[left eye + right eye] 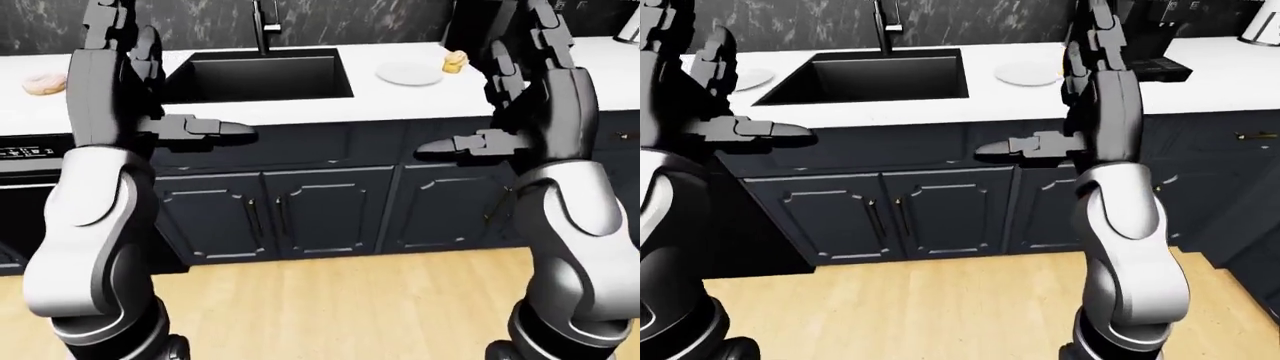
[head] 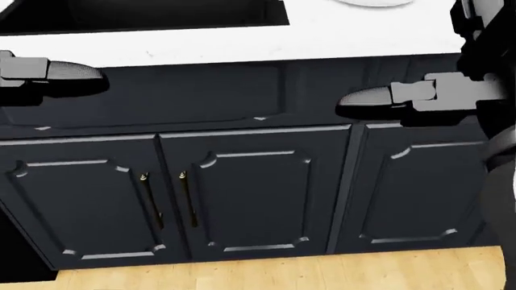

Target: Place the pastries on the plates.

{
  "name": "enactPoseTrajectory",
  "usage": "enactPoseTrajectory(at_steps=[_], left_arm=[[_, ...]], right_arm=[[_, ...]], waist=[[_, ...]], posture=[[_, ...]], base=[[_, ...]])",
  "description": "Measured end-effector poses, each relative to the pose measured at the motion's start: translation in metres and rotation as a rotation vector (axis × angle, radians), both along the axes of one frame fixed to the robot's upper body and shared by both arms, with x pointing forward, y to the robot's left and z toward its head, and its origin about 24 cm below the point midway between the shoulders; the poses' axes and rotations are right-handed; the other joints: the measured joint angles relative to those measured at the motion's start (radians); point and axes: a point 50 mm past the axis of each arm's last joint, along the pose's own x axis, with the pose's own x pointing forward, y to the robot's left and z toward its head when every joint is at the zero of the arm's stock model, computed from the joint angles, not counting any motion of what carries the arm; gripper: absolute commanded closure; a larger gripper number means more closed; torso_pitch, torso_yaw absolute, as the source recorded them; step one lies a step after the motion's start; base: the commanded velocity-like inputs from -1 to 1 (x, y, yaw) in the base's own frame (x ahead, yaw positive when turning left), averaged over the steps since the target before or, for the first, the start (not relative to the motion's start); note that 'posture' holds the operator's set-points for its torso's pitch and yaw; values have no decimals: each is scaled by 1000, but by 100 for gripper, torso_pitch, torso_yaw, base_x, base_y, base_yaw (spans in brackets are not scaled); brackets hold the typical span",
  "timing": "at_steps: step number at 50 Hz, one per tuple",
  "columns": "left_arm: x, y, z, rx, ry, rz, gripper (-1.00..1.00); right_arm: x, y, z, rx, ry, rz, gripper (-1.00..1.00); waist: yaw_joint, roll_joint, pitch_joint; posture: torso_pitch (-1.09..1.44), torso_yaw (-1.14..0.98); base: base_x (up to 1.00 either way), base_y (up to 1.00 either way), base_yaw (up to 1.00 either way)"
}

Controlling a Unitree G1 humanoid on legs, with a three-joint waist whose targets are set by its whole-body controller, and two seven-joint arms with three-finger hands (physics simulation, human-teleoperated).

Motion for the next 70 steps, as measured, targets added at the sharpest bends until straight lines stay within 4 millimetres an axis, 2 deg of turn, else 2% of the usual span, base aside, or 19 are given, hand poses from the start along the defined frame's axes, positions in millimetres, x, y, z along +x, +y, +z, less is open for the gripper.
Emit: enactPoseTrajectory(at_steps=[3, 12, 15, 18, 19, 20, 22, 26, 30, 33, 35, 40, 42, 44, 48, 51, 57, 64, 70], left_arm=[[3, 1, -7, -1, 32, 11, -100], [0, -8, -5, 13, -2, -18, -100], [0, -5, -7, 11, -1, 1, -100], [0, -5, -6, 17, -7, 7, -100], [-1, -6, -6, 18, -11, 3, -100], [1, -8, -10, 19, 0, -7, -100], [5, -14, -17, 29, 41, -39, -100], [3, -9, -14, 31, 32, -24, -100], [-3, -5, -4, 35, -25, 4, -100], [-3, -5, -4, 43, -27, 1, -100], [1, -2, -11, 37, 12, 13, -100], [1, -2, -9, 47, 16, 5, -100], [-2, -1, -5, 51, -13, 11, -100], [-4, 2, -3, 49, -29, 25, -100], [-5, 3, -2, 49, -37, 38, -100], [-2, -4, -12, 55, 2, 0, -100], [-1, -5, -7, 72, -9, -11, -100], [-1, 2, -8, 67, -10, 27, -100], [-1, 0, -7, 72, -10, 21, -100]], right_arm=[[3, 4, -6, -3, 36, 29, -100], [-3, 3, 5, 5, -29, 30, -100], [-2, 5, 6, 2, -34, 38, -100], [-3, 2, 7, 5, -34, 35, -100], [-3, 1, 6, 6, -33, 28, -100], [-2, -2, 4, 11, -19, 16, -100], [0, -8, -2, 20, 23, -15, -100], [-3, -7, 6, 22, -14, -21, -100], [-7, -8, 15, 11, -78, -39, -100], [-3, -11, 10, 33, -46, -55, -100], [2, -9, 2, 44, 3, -49, -100], [5, -13, -2, 32, 40, -79, -100], [0, -12, 7, 25, -20, -80, -100], [-4, -9, 13, 19, -65, -67, -100], [-7, -6, 17, 9, -97, -46, -100], [-2, -13, 5, 26, -29, -78, -100], [1, -13, 3, 30, 4, -81, -100], [0, -6, 6, 14, -17, -44, -100], [0, -6, 4, 12, -17, -37, -100]], waist=[[21, 0, 16], [26, -24, -17], [36, -49, -28], [39, -97, -42], [34, -105, -33], [19, -90, -3], [-8, -106, 41], [-3, -120, 10], [12, -88, 13], [50, -9, 7], [36, 1, 39], [19, 20, -11], [8, 13, -30], [1, -17, -42], [26, -135, -10], [13, -99, 16], [5, -34, -6], [17, -68, -16], [22, -75, -15]], posture=[[0, 0], [0, 0], [0, 0], [0, 0], [0, 0], [0, 0], [0, 0], [0, 0], [0, 0], [0, 0], [0, 0], [0, 0], [0, 0], [0, 0], [0, 0], [0, 0], [0, 0], [0, 0], [0, 0]], base=[[67, 0, 0], [69, -25, 0], [71, -44, 0], [71, -48, 0], [70, -76, 0], [72, -77, 0], [61, -79, 0], [9, -26, 0], [0, 0, 0], [0, 0, 0], [0, -7, 0], [-16, -56, 0], [-28, -64, 0], [-17, -29, 0], [0, 0, 0], [0, 0, 0], [0, 0, 0], [0, -2, 0], [0, 0, 0]])
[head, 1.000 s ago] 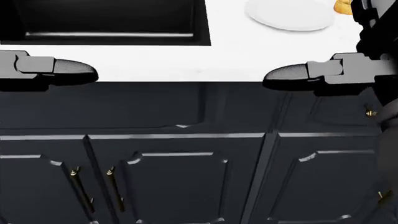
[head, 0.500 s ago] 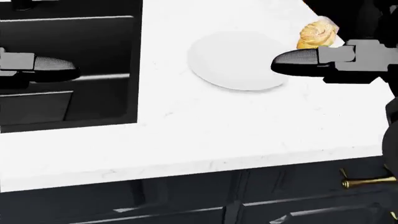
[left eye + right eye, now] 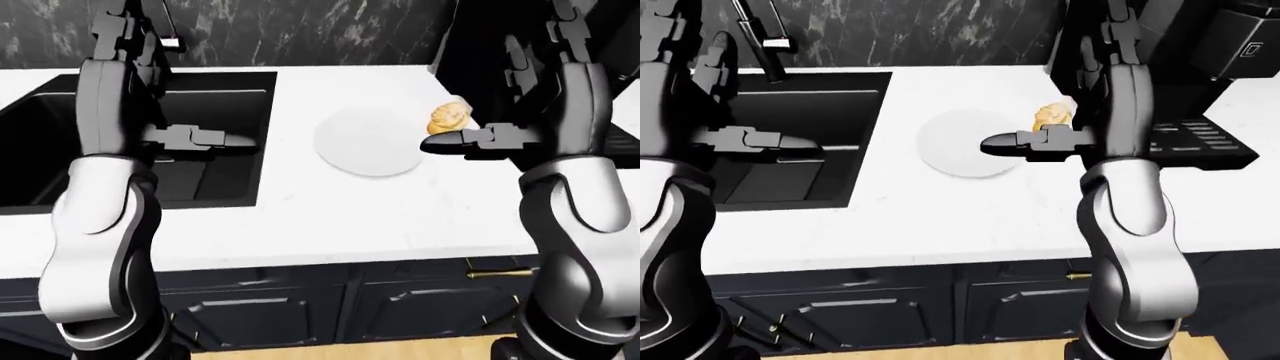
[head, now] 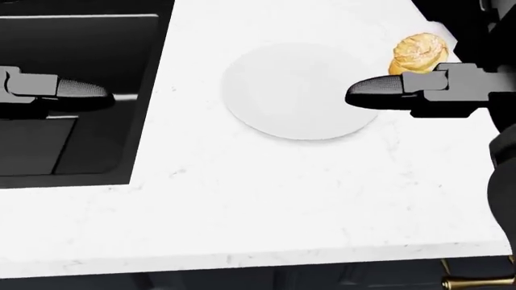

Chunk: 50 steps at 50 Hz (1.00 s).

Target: Place the pastries on the plates.

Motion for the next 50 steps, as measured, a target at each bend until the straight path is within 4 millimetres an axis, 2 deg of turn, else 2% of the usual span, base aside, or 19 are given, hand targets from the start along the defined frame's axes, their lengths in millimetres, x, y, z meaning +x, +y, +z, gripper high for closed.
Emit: enactPoseTrajectory(at_steps=[3, 4, 5, 6, 8, 12, 13, 14, 17, 18, 20, 22, 23, 30, 37, 40, 42, 47, 50], left_arm=[[-1, 1, 0, 4, -2, 0, -100], [-1, 2, -1, 2, 3, 5, -100], [-2, 5, -3, 1, 10, 17, -100], [-2, 7, -3, -2, 12, 27, -100], [-3, 8, 0, -2, -2, 34, -100], [-5, 4, 2, 9, -29, 19, -100], [-5, 3, 2, 9, -28, 15, -100], [-4, 4, 0, 8, -20, 16, -100], [-1, 7, -6, 0, 21, 30, -100], [0, 8, -6, -1, 25, 36, -100], [-1, 4, 0, 5, 0, 22, -100], [-4, -2, -3, 8, -10, -10, -100], [-2, -5, -5, 14, 6, -28, -100], [-1, 1, -3, 8, 4, -2, -100], [-1, -3, -3, 17, -3, -16, -100], [0, -1, -6, 15, 15, -12, -100], [-1, 0, -6, 14, 17, -6, -100], [-2, 7, -9, 6, 20, 25, -100], [-1, 8, -9, 2, 20, 31, -100]], right_arm=[[1, -1, -3, 6, 17, -3, -100], [2, 0, -4, 5, 24, -3, -100], [3, 2, -5, 4, 28, 5, -100], [2, 3, -5, 1, 27, 11, -100], [2, 3, -3, -1, 15, 11, -100], [-1, 2, -1, 2, -9, 1, -100], [-1, 1, -1, 6, -6, -1, -100], [-1, 2, -2, 6, -2, 2, -100], [2, 4, -5, 2, 19, 16, -100], [2, 5, -5, -2, 19, 20, -100], [-1, 2, 0, -7, -4, 5, -100], [0, -4, -6, -5, 16, -27, -100], [1, -6, -9, -3, 34, -44, -100], [5, 5, -7, -40, 29, -6, -100], [5, 6, -12, -51, 43, 4, -100], [6, 7, -14, -55, 58, 6, -100], [7, 9, -13, -61, 55, 13, -100], [12, 19, -8, -91, 62, 53, -100], [15, 24, 0, -110, 49, 68, -100]], waist=[[5, 7, 7], [4, 31, 16], [4, 49, 12], [6, 52, 1], [7, 36, -12], [12, -21, -5], [9, -22, -1], [8, -10, 5], [2, 20, -6], [2, -1, -13], [-27, -61, 4], [-40, -50, 36], [-43, -51, 40], [-7, -29, 29], [-17, -15, 30], [-23, 8, 30], [-27, 42, 19], [-10, 9, 9], [-5, 1, 4]], posture=[[0, 0], [0, 0], [0, 0], [0, 0], [0, 0], [0, 0], [0, 0], [0, 0], [0, 0], [0, 0], [0, 0], [0, 0], [0, 0], [0, 0], [0, 0], [0, 0], [0, 0], [0, 0], [0, 0]], base=[[0, -42, 0], [0, -20, 0], [0, -17, 0], [0, -17, 0], [0, -16, 0], [0, -42, 0], [0, -93, 0], [0, -93, 0], [0, -69, 0], [0, 0, 0], [0, 0, 0], [0, 0, 0], [0, 0, 0], [0, 0, 0], [0, 0, 0], [0, 0, 0], [0, 0, 0], [0, 0, 0], [0, 0, 0]])
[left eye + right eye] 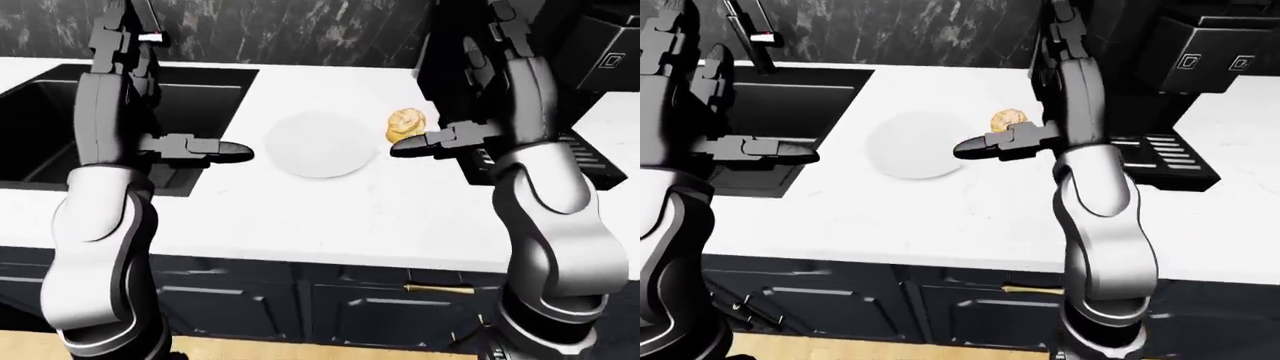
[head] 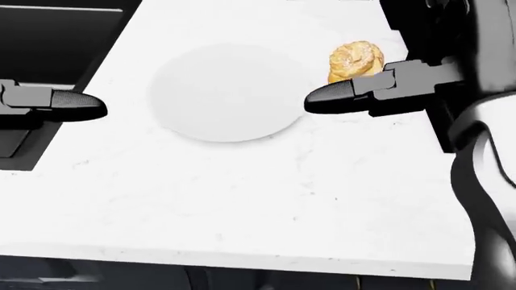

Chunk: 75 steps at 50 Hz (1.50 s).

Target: Place the pastries on the plates.

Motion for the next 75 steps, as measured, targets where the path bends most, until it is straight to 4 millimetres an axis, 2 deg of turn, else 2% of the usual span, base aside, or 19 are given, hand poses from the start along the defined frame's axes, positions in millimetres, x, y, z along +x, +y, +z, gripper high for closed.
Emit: enactPoseTrajectory(at_steps=[7, 15, 26, 34, 40, 48, 63, 72, 75], left_arm=[[1, -3, 2, 1, -7, -20, -100], [3, -5, 2, -4, -5, -23, -100], [-1, -4, 2, -6, -5, -22, -100], [0, -7, 2, -4, 0, -34, -100], [3, -11, 4, -2, -2, -45, -100], [1, -9, 5, -4, -7, -38, -100], [0, -7, 1, -7, -3, -36, -100], [1, -8, 2, -5, -4, -40, -100], [1, -8, 3, -4, -5, -41, -100]], right_arm=[[28, 5, 15, -57, 64, -11, -100], [58, -4, 2, -190, 193, -64, -100], [92, -25, 7, -419, 317, -101, -100], [118, -24, 3, -491, 383, -61, -100], [134, -17, -13, -530, 436, -5, -100], [147, -17, -32, -557, 482, 4, -100], [152, -18, -60, -585, 547, -22, -100], [152, -17, -63, -573, 554, -21, -100], [152, -18, -62, -571, 553, -28, -79]], waist=[[6, 1, -4], [6, 8, -1], [-1, 19, -3], [-4, 25, -3], [-6, 25, -3], [-6, 26, -1], [-3, 23, -4], [0, 24, -4], [0, 24, -5]], posture=[[0, 0], [0, 0], [0, 0], [0, 0], [0, 0], [0, 0], [0, 0], [0, 0], [0, 0]], base=[[0, 0, 0], [0, 0, 0], [0, 0, 0], [0, 0, 0], [0, 0, 0], [0, 0, 0], [0, 0, 0], [0, 0, 0], [0, 0, 0]])
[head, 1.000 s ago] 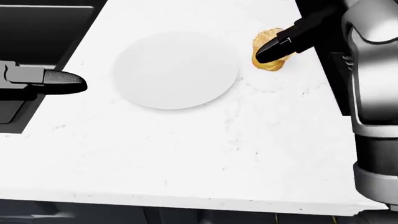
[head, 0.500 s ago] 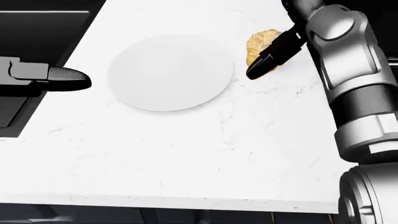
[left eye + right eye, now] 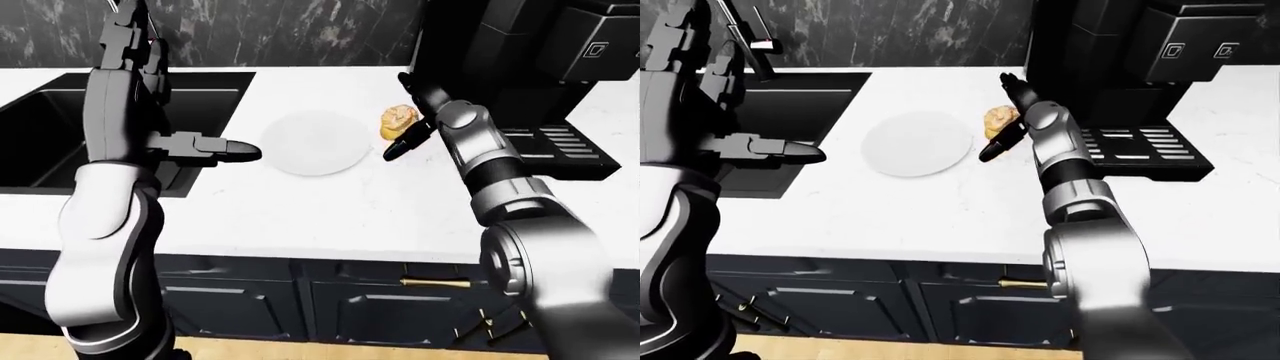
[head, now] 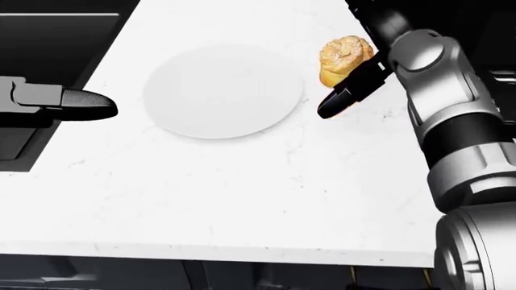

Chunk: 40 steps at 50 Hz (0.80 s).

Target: Place the pastries on the plates.

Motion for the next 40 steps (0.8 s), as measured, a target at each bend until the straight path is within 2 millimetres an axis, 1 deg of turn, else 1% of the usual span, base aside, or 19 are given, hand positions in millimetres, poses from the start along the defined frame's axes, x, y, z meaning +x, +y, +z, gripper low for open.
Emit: enactPoseTrajectory(at_steps=[6, 8, 11, 15, 23, 31, 35, 40], left_arm=[[-1, 1, 0, -1, -3, 4, -100], [-1, 1, 0, -1, -3, 5, -100], [-1, 2, -1, 0, -2, 6, -100], [-2, 2, -1, -1, -1, 10, -100], [-4, 2, 1, 1, -10, 10, -100], [-6, 6, 3, 0, -13, 19, -100], [-6, 5, 4, 2, -14, 17, -100], [-6, 4, 6, 3, -19, 14, -100]], right_arm=[[0, -3, 1, -9, -7, -14, -52], [0, -3, 0, -14, -8, -15, -51], [0, -4, 1, -23, -19, -21, -43], [0, -5, 2, -35, -29, -26, -40], [0, -7, 3, -48, -38, -31, -25], [0, -7, 1, -94, -30, -41, 0], [0, -9, 3, -121, -46, -48, 6], [0, -9, 4, -140, -53, -48, 22]], waist=[[0, -1, -1], [0, 0, -1], [0, 0, -2], [-1, -1, -4], [-1, -1, -6], [-1, -1, -5], [0, 0, -5], [0, 0, -4]], posture=[[0, 0], [0, 0], [0, 0], [0, 0], [0, 0], [0, 0], [0, 0], [0, 0]], base=[[0, 0, 0], [0, 0, 0], [0, 0, 0], [0, 0, 0], [0, 0, 0], [0, 0, 0], [0, 0, 0], [0, 0, 0]])
